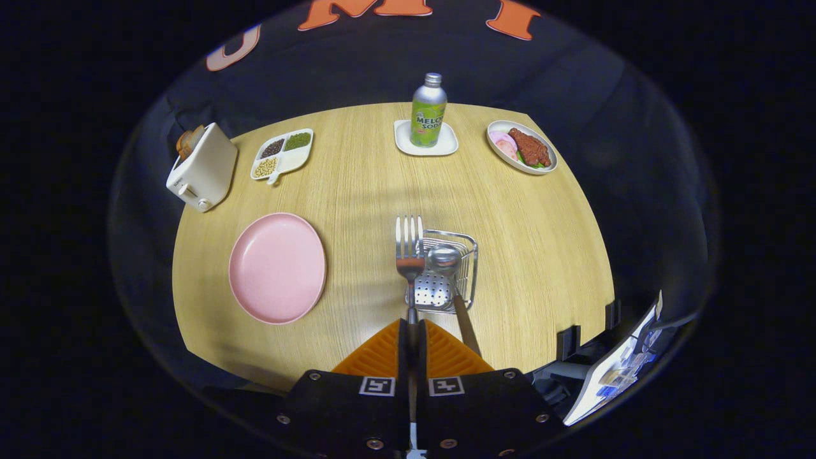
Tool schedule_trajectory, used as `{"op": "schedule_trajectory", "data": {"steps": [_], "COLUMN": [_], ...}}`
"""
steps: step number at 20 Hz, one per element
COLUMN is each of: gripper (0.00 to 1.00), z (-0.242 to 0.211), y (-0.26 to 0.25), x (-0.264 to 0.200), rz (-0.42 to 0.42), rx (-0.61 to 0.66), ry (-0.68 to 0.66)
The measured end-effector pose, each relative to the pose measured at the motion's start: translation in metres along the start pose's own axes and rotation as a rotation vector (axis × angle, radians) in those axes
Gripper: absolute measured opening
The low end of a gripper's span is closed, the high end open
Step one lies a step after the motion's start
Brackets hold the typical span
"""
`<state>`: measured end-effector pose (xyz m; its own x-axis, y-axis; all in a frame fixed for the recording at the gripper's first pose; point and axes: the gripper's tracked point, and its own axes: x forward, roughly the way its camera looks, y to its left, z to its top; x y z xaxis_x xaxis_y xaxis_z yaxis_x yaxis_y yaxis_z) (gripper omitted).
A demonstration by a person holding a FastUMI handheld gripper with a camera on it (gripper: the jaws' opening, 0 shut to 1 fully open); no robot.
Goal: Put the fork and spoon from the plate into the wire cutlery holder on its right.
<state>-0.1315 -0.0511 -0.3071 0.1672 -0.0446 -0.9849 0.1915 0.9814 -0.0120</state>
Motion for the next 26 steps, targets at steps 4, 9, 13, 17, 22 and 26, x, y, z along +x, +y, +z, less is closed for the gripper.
{"op": "schedule_trajectory", "data": {"steps": [4, 9, 13, 17, 22, 26], "gripper": [0.05, 0.05, 0.05, 0.05, 0.05, 0.07], "z": [-0.007, -0.023, -0.026, -0.022, -0.016, -0.007], "y": [-0.018, -0.019, -0.018, -0.015, -0.010, -0.014], "x": [0.008, 0.020, 0.030, 0.041, 0.054, 0.057], "rz": [0.018, 0.091, 0.131, 0.150, 0.146, 0.133], "rx": [-0.011, -0.008, 0.041, 0.049, 0.030, 0.033], "ry": [0.095, 0.264, 0.377, 0.462, 0.511, 0.487]}}
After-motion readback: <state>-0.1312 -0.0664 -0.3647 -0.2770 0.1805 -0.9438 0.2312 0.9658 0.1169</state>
